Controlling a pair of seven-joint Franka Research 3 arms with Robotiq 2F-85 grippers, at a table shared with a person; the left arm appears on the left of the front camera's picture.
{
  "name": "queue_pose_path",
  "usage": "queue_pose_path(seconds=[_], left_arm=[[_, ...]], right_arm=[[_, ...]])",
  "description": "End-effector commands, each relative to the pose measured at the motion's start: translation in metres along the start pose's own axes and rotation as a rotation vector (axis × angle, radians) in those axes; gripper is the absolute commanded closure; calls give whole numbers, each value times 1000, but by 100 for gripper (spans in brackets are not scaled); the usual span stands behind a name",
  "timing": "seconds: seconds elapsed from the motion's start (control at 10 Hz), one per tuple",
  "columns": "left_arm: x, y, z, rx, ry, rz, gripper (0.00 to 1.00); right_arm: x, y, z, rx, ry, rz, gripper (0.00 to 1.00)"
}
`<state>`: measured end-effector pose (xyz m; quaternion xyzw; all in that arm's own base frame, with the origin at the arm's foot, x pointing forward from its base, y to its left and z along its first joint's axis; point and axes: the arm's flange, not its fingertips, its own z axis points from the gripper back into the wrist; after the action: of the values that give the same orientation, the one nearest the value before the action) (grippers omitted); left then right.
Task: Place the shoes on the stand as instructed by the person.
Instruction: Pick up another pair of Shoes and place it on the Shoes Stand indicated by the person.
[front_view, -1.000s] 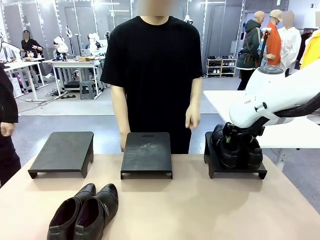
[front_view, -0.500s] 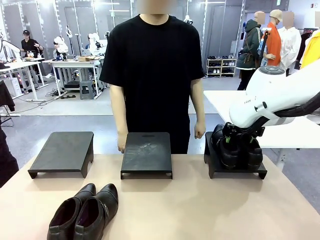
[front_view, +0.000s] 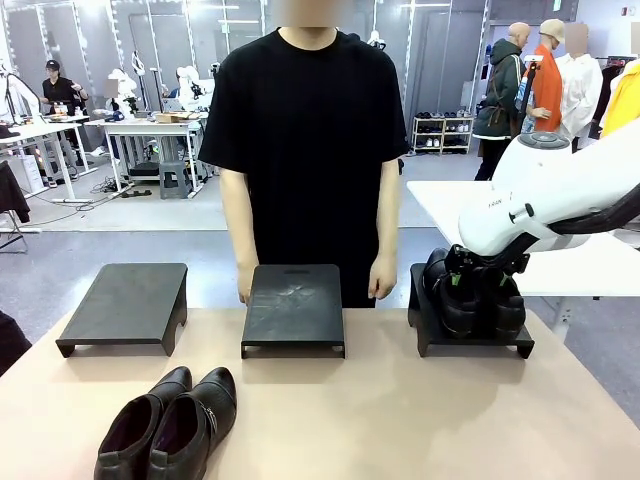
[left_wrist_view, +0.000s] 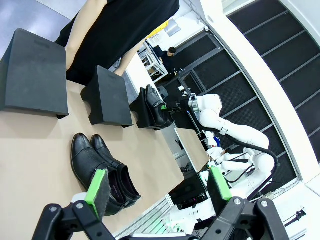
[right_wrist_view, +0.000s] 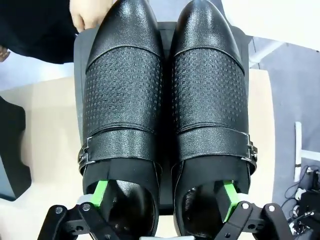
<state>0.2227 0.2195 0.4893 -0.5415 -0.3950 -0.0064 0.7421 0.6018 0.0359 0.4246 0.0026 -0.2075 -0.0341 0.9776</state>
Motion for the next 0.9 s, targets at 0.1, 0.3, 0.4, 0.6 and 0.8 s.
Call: queue_pose_path(seconds=[0.1,0.3,0.4,0.6,0.8], left_arm=[[2,1,1,-17,-3,-28,0],[2,1,1,-17,-3,-28,0],[2,1,1,-17,-3,-28,0],[2,1,1,-17,-3,-28,0],[2,1,1,-17,-3,-28,0]], right_arm=[[0,0,0,-3,-2,4,0],[0,0,0,0,0,0,0],[-14,2,31,45,-23,17,0],[-58,-9,109,179,11,11,0],[-98,-34,160,297,10,-17,0]])
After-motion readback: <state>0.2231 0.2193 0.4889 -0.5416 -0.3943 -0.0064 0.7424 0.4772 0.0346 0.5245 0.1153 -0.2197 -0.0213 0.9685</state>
